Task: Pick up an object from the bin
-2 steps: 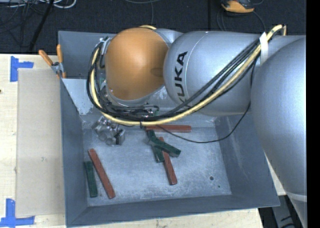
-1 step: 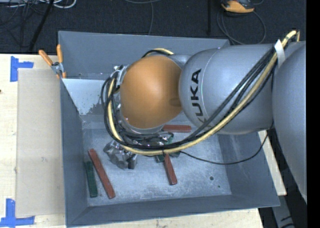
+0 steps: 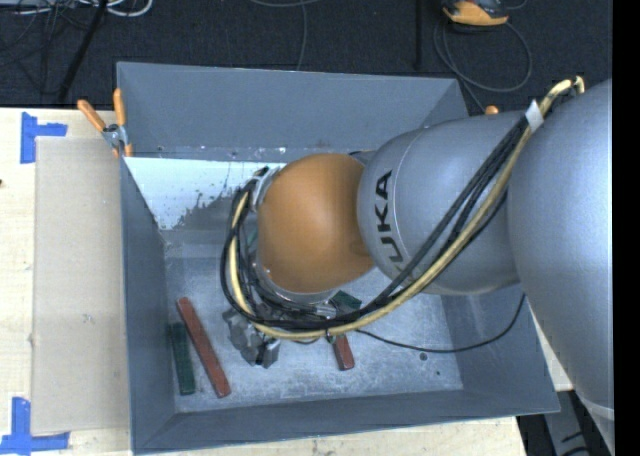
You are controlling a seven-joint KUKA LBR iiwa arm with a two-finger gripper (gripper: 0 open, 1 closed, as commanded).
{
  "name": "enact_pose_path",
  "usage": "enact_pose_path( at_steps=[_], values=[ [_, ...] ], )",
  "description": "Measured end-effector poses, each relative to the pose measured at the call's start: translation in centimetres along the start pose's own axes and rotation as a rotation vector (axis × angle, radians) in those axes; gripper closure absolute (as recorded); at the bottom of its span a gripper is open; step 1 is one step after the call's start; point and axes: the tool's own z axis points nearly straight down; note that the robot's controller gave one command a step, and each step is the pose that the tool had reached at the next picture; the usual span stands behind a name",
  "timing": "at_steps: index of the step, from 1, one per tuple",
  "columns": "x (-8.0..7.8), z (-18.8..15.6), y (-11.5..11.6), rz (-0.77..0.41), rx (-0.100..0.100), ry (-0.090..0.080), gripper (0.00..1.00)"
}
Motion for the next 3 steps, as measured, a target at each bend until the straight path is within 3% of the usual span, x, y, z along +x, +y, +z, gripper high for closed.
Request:
enact_pose_path(
  at_steps=[1, 2, 3],
  values=[
    [0.6, 2.4, 3.5, 0.398, 0.000, -0.001, 1.00],
    [0.6, 2.3, 3.4, 0.396, 0.001, -0.002, 0.00],
    [-3.5, 7.5, 0.7, 0.478, 0.000, -0.002, 0.00]
  ],
)
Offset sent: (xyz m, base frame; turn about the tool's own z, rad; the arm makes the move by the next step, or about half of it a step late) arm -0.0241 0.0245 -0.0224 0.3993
